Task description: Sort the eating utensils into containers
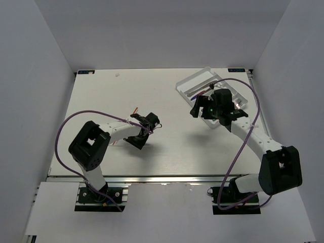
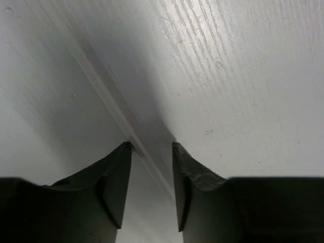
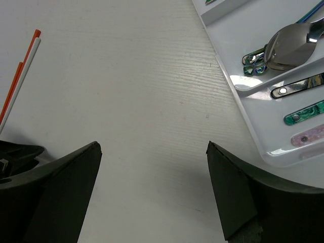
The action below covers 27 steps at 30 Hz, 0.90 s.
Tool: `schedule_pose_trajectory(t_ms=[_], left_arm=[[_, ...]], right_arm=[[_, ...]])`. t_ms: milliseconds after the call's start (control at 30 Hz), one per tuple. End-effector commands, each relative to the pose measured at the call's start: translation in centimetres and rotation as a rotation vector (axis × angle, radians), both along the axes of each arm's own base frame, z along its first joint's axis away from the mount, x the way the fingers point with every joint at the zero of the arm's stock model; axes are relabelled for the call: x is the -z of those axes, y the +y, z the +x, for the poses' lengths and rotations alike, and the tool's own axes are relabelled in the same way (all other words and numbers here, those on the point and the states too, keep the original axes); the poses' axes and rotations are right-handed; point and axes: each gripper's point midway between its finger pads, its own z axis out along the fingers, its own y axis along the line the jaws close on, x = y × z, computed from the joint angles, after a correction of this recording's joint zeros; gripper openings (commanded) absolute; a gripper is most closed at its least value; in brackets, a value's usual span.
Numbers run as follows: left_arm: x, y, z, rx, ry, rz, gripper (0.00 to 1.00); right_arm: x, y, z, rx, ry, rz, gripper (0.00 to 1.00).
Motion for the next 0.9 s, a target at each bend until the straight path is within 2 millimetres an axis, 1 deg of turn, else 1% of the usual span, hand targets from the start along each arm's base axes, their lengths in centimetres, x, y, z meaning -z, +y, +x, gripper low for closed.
schedule_pose_trajectory(t_ms=[0,100,300,333,400,433,500,533,633,667,700,733,767,800,867], left_arm=[[-0.1,-0.3,-0.4,-0.021,-0.001,-0.027,0.45],[-0.2,0.0,-0.8,-0.024,0.018,-0.018,0.38],[-0.8,0.5,-1.9,-0.025,0.074,0.007,0.33],[-0.5,0.8,-2.4,-0.025,0.089,0.010,0.31],[-0.4,0.6,-2.8,-0.022,0.086,-0.022,0.29],[0.3,0.9,-3.8,-0.022,0.114,-0.029,0.25],[0.4,0.8,-4.1,-0.023,0.100,-0.060,0.23],[0.8,1.3,-4.8,-0.024,0.114,-0.055,0.18],[0.9,1.5,-5.3,-0.026,0.106,-0.075,0.14],[1.4,1.8,-5.8,-0.023,0.111,-0.079,0.06],[1.2,1.8,-6.0,-0.024,0.107,-0.092,0.02],[1.3,1.8,-6.3,-0.024,0.106,-0.101,0.00],[1.8,2.1,-7.1,-0.024,0.120,-0.106,0.00],[1.8,2.3,-7.5,-0.037,0.117,-0.113,0.00],[1.1,2.3,-7.8,-0.040,0.081,-0.143,0.00]], right_arm=[[-1.5,-0.2,0.4,0.008,-0.059,0.029,0.89],[-1.4,-0.6,0.4,0.016,-0.054,0.028,0.89],[-1.8,-1.5,0.5,0.038,-0.069,0.041,0.89],[-1.8,-1.5,0.5,0.035,-0.067,0.046,0.89],[-1.9,-1.9,0.5,0.041,-0.072,0.052,0.89],[-1.9,-1.9,0.4,0.038,-0.069,0.059,0.89],[-2.1,-2.3,0.4,0.046,-0.075,0.067,0.89],[-2.1,-2.3,0.4,0.044,-0.074,0.072,0.89],[-2.2,-2.4,0.4,0.042,-0.075,0.084,0.89],[-2.2,-2.6,0.4,0.044,-0.075,0.086,0.89],[-2.1,-2.6,0.4,0.046,-0.074,0.087,0.89],[-2.2,-2.6,0.4,0.044,-0.075,0.089,0.89],[-2.1,-2.7,0.4,0.046,-0.074,0.091,0.89],[-2.2,-2.6,0.4,0.044,-0.075,0.097,0.89],[-2.0,-2.5,0.3,0.040,-0.070,0.103,0.89]])
